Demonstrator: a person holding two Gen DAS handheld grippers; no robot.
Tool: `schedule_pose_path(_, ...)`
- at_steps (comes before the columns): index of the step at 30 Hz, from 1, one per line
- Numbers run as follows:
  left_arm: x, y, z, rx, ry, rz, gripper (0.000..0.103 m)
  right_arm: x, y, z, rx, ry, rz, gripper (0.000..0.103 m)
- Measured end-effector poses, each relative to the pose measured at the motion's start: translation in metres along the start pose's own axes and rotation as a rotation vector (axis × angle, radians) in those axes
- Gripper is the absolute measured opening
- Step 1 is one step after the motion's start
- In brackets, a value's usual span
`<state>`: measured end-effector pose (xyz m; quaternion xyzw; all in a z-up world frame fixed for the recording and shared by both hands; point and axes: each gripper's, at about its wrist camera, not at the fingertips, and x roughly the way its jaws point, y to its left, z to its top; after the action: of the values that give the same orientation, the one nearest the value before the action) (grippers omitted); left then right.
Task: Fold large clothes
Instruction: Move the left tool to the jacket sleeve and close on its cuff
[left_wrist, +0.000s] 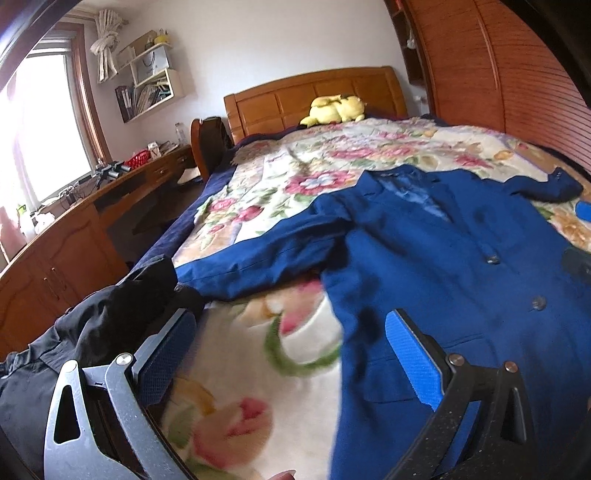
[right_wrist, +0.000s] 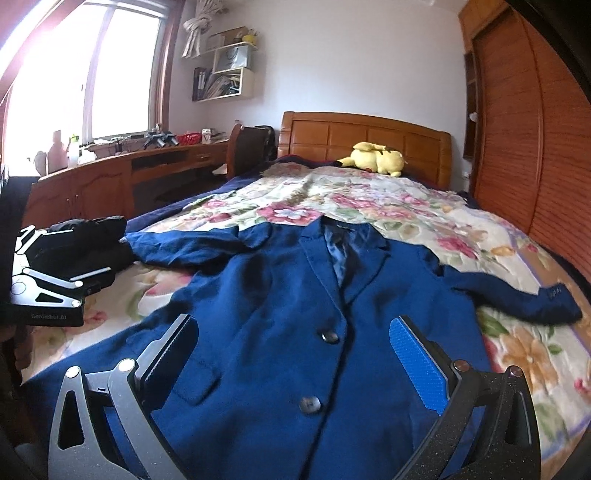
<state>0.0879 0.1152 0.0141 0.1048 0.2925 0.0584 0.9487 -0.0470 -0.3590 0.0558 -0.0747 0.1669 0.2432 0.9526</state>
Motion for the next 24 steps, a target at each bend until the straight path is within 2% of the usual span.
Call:
schedule_pose_path(8,0.043,0.014,0.010,0.037,0.085,0.005,0.103,0.038,0.002,0.018,-0.022,0.070,0.061,0.103)
schedule_pose_path(16,0.099,0.007,0.027,0.106,0.168,0.021,0.103,0.069,-0.010,0.025,-0.059,0.130,0.107,0.103)
schedule_pose_path(20,0.127,0.008,0.030,0.106,0.220,0.028,0.098,0.085,-0.014,0.033,-0.059,0.166,0.132,0.103)
schedule_pose_path(24,0.157,0.013,0.031,0.135,0.285,0.085,0.092,0.084,-0.016,0.035,-0.063,0.176,0.140,0.103)
